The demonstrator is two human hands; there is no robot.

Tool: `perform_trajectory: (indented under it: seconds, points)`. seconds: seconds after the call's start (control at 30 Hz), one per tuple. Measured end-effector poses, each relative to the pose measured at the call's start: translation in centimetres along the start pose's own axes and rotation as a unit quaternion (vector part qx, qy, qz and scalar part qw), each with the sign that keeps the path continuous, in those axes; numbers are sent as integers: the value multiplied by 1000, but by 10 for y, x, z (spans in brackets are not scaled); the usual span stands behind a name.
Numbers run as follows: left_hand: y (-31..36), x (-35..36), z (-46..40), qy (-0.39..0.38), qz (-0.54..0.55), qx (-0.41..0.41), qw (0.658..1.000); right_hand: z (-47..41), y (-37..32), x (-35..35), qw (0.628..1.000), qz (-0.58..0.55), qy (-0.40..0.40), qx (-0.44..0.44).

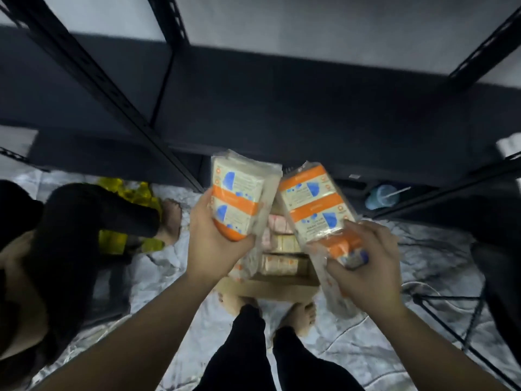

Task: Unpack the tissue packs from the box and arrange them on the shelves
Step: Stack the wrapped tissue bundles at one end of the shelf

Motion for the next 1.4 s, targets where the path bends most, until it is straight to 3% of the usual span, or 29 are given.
perform_trajectory:
  seconds: [0.17, 0.4, 0.57, 0.73, 1.03, 1.27, 1.4]
  points:
    - [76, -49, -6, -12, 0, 34, 999, -25, -77, -83, 998, -41, 30, -33]
    - [235, -114, -6, 42, 34, 197, 979, -65, -161, -183, 976, -112, 122, -138]
    - [303, -136, -25, 20, 108, 224, 968, -84, -192, -226, 957, -141, 175, -183]
    - [354, -147, -51, 41, 77, 273, 958, -112, -216, -242, 947, -175, 199, -184]
    - [412, -163, -116, 65, -14, 332, 941, -167, -256, -252, 955, -135, 211, -161]
    - [440, -164, -201, 0, -147, 369, 918, -240, -283, -240, 969, -40, 172, -170]
    - [426, -142, -247, -92, -247, 360, 895, -293, -276, -216, 983, 41, 92, -154]
Point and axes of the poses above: each hand's wrist, its own z-axis away from the middle knuckle, its own x-axis out of the palm, y = z × x, the point moved 7 cm from there along -z, towards the middle knuckle, and after that the axes turned 12 degrees about y, right-handed, at the moved point
